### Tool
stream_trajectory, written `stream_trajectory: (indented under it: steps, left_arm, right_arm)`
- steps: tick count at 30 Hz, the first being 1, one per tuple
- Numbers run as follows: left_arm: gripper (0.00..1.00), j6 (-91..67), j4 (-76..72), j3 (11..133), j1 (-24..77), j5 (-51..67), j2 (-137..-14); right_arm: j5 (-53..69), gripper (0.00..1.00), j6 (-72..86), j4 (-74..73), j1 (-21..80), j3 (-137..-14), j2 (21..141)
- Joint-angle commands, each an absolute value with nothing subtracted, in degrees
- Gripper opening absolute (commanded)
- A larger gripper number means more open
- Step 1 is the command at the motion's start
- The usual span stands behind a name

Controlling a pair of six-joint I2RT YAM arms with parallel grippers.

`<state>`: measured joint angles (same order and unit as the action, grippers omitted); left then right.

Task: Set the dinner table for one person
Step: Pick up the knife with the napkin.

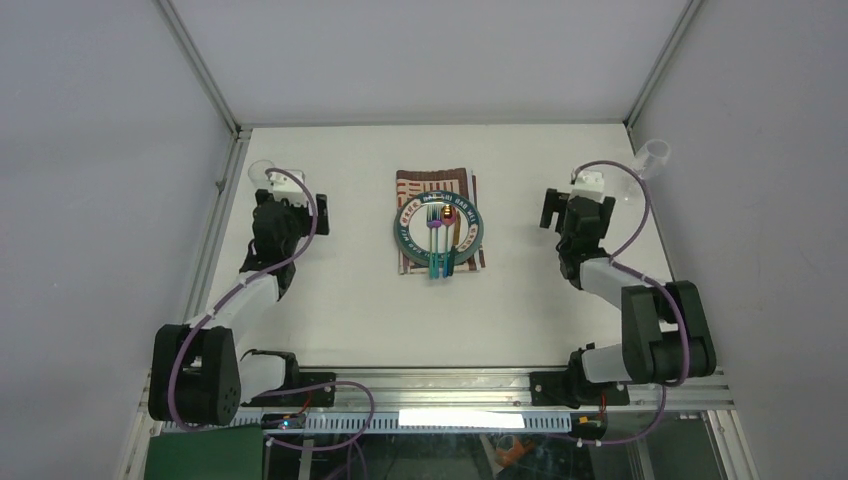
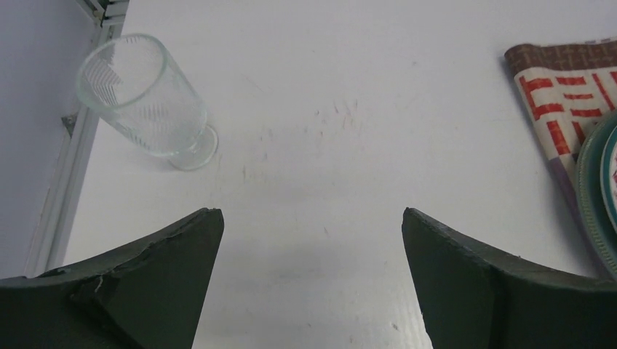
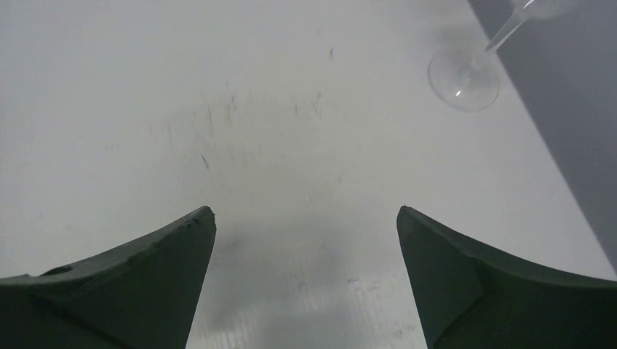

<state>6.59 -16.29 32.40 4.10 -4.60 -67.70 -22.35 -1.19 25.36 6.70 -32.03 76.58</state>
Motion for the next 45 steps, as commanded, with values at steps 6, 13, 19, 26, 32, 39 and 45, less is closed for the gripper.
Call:
stream_trajectory:
  steps: [6, 13, 19, 26, 32, 39, 45]
  left_arm:
    - [0.99, 4.9, -36.4, 25.7, 4.1, -8.6, -71.5]
    - [0.99, 5.2, -38.5, 24.6, 4.1, -5.6, -71.4]
    - [0.99, 3.9, -38.8, 25.1, 4.0, -5.7, -72.2]
    - [0.99, 3.9, -37.6, 24.7, 4.1, -4.6, -70.7]
    - [0.99, 3.9, -37.0, 24.4, 4.0, -4.0, -68.4]
    - [0.99, 2.9, -33.4, 26.6, 4.0, -4.1, -66.7]
    - [0.99, 2.9, -32.7, 27.3, 4.0, -5.7, -66.0]
  right_arm:
    - [-22.6, 0.99, -0.2, 51.0, 5.7, -22.6, 86.0]
    - [-22.1, 1.00, 2.1, 60.8, 3.7, -16.6, 84.7]
    - [-10.0, 1.00, 1.3, 79.5, 0.2, -7.3, 86.9]
    - [-9.3, 1.00, 3.3, 72.3, -1.1, -10.9, 86.7]
    - [-8.5, 1.00, 3.8, 69.8, -1.8, -11.8, 86.3]
    - [-8.3, 1.00, 3.9, 69.6, -1.9, -11.9, 86.3]
    - [-8.3, 1.00, 3.9, 69.6, -1.9, -11.8, 86.4]
